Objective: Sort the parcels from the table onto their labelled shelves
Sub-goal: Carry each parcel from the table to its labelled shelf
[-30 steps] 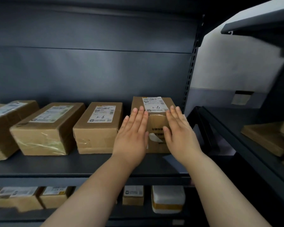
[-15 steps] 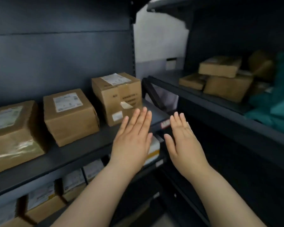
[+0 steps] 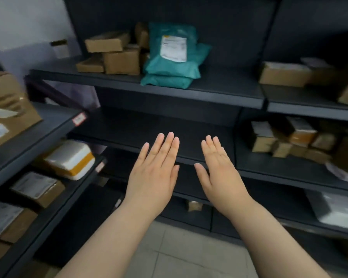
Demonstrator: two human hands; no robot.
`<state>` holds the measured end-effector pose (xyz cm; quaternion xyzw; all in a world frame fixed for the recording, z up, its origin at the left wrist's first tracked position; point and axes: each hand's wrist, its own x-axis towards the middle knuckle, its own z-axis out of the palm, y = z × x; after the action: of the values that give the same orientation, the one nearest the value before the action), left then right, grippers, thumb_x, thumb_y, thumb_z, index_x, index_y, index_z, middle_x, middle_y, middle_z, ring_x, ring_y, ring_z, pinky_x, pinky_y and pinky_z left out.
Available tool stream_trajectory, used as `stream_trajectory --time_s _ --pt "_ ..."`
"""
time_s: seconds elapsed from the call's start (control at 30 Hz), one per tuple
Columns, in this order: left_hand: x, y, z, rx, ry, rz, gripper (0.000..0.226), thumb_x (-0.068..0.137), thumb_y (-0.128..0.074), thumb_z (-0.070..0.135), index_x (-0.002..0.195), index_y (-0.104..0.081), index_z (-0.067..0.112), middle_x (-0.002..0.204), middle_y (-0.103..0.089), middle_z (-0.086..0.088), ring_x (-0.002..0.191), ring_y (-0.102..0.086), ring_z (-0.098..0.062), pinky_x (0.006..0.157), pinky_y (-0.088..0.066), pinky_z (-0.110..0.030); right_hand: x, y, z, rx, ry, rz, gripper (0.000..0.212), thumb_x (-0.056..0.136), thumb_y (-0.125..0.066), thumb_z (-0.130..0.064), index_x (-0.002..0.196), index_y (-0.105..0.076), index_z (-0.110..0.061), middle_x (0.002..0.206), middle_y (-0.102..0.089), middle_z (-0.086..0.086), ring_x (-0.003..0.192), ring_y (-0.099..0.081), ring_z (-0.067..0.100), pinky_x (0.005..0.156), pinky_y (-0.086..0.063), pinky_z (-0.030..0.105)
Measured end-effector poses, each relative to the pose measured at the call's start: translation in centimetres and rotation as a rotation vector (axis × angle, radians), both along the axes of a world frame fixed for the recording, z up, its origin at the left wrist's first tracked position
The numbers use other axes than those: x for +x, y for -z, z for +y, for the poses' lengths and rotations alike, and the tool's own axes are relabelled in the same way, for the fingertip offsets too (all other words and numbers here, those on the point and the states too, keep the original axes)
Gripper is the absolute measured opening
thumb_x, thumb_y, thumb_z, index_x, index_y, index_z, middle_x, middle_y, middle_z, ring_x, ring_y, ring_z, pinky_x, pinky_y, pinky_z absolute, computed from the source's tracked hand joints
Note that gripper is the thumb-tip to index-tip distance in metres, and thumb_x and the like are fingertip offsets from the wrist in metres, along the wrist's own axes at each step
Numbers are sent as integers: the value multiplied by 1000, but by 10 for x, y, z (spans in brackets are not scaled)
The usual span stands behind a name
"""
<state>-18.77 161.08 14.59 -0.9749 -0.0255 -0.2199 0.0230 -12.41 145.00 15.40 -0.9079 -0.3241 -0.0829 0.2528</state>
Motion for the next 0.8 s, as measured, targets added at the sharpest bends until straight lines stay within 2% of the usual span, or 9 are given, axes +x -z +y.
stream_trajectory --time_s 0.27,0.3,0.4,0.43,0.47,0.53,0.6,0.73,0.8 --pt "32 -7 -180 20 405 48 55 96 -24 36 146 -21 12 154 -27 -5 142 -25 -21 113 -18 -42 -44 -5 -194 -9 428 1 61 101 -32 -35 151 -4 -13 159 2 -1 136 19 1 113 7 20" --pt "32 -10 -211 17 461 51 54 98 -23 36 147 -17 14 155 -22 -5 143 -20 -20 114 -15 -40 -53 -6 -224 -10 490 1 62 101 -31 -36 151 -4 -13 159 3 -1 135 20 1 113 8 20" --pt "24 -17 -312 -27 665 68 55 100 -16 38 145 11 21 154 14 4 144 12 -13 116 7 -33 -92 -10 -317 -14 664 -10 62 100 -32 -36 151 -4 -13 158 4 -4 135 21 0 111 9 18" --pt "18 -17 -347 -31 714 71 55 100 -14 39 144 15 21 152 20 5 143 16 -12 116 10 -33 -107 -11 -349 -21 714 -19 62 100 -33 -35 151 -5 -13 157 5 -5 135 20 0 111 10 17" --pt "11 -16 -381 -23 762 55 55 100 -12 38 145 13 20 153 18 4 144 14 -13 116 7 -33 -124 -11 -380 -29 759 -26 62 100 -34 -35 151 -5 -13 156 5 -6 136 20 1 110 11 16" --pt "-10 -14 -450 -27 830 56 55 98 -13 38 147 -2 17 155 1 1 145 -1 -15 116 -3 -36 -160 -11 -443 -49 850 -24 62 100 -35 -35 151 -7 -13 152 8 -9 137 19 2 112 9 17" --pt "-33 -10 -518 -56 911 68 56 96 -12 38 147 -5 17 155 -4 1 145 -3 -15 116 -4 -37 -197 -11 -503 -82 947 -20 63 100 -35 -36 151 -8 -13 151 8 -9 137 20 3 115 8 20" --pt "-83 -8 -641 -83 1113 120 57 90 8 43 141 21 23 150 23 7 139 24 -10 113 15 -32 -271 -16 -604 -128 1143 6 63 100 -31 -38 151 -2 -14 155 10 -7 134 24 2 111 13 18" --pt "-100 -8 -689 -95 1169 111 57 90 9 44 140 24 24 148 28 8 137 28 -9 112 18 -31 -302 -17 -643 -130 1225 27 63 101 -29 -39 150 2 -16 156 11 -5 135 25 2 111 13 19"
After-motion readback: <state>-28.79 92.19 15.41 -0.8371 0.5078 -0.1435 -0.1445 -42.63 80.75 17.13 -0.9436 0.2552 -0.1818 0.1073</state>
